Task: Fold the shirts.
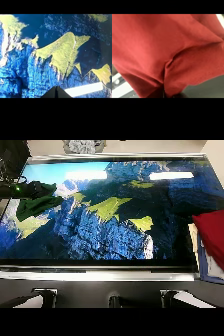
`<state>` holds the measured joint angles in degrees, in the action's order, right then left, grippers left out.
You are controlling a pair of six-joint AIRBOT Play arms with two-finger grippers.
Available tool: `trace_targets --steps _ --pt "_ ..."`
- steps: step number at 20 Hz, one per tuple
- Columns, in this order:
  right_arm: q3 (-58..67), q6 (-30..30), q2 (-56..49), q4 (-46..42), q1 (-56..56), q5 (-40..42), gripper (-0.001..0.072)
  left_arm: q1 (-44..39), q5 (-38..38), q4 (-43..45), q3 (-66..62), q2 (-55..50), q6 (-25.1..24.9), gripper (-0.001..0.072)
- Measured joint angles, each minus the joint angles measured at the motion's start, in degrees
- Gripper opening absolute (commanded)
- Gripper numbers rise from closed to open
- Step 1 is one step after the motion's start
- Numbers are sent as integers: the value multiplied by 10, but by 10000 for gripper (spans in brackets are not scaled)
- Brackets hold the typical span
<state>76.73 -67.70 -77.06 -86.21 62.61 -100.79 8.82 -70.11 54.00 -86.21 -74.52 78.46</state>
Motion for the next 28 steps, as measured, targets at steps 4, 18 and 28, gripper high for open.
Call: trace_targets --steps 4,18,28 --pt "-81 -2 8 -16 0 39 105 0 0 0 0 0 0 27" --pt "259 50 28 42 -96 230 660 -17 10 132 -171 -3 39 24" --pt "261 27 -101 55 -608 129 608 -62 -143 326 -15 -22 126 452"
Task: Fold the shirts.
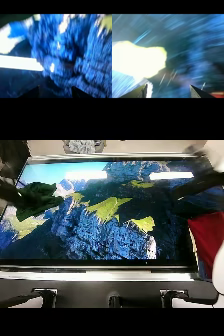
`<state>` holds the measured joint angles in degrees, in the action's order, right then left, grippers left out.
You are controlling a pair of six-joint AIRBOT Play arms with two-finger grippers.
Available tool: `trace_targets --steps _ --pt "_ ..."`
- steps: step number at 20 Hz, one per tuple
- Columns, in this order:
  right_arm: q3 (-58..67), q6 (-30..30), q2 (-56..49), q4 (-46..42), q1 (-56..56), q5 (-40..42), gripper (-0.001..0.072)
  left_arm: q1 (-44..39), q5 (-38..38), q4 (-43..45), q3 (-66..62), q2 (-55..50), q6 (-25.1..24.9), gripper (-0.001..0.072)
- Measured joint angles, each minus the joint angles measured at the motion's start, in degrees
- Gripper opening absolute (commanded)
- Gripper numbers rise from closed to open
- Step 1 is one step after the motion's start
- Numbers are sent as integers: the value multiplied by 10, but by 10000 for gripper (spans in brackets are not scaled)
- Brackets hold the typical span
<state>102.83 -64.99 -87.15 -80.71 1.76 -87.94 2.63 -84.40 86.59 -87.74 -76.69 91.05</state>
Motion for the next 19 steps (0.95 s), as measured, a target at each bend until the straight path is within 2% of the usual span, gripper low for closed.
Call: trace_targets --steps 3,6,19 --pt "-23 -9 -35 -10 -66 -28 610 -11 44 -1 114 53 24 453" --pt "-31 -15 -48 -19 -94 -34 610 -14 80 3 161 82 40 453" --pt "-37 -19 -56 -21 -113 -45 610 -16 107 4 189 96 50 453"
